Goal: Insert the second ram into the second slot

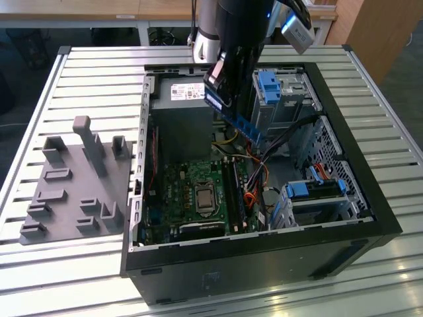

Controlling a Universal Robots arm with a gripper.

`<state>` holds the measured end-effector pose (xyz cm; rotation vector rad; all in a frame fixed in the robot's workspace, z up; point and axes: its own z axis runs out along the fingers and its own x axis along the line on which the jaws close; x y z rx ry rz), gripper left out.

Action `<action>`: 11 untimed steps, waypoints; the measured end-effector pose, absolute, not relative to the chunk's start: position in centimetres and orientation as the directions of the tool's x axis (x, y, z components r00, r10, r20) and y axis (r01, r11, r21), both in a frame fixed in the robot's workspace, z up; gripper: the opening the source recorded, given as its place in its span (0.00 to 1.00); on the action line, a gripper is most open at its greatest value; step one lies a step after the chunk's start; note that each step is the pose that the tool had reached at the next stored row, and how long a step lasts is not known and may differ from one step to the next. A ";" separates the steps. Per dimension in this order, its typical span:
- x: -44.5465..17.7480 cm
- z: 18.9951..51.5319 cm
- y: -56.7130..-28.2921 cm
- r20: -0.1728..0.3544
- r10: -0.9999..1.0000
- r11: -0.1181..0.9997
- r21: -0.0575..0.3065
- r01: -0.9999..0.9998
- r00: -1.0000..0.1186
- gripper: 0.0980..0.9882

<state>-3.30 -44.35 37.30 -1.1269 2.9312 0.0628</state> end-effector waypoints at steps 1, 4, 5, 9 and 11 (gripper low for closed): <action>-3.3 37.3 -44.3 -0.015 -0.666 0.745 0.037 -0.666 -0.746 0.04; -3.3 37.3 -44.3 -0.015 -0.653 0.757 0.037 -0.653 -0.758 0.04; -3.3 37.3 -44.3 -0.015 -0.648 0.761 0.037 -0.648 -0.762 0.04; -3.3 37.3 -44.3 -0.015 -0.628 0.777 0.037 -0.629 -0.778 0.04; -3.3 37.3 -44.3 -0.015 -0.617 0.786 0.037 -0.617 -0.787 0.04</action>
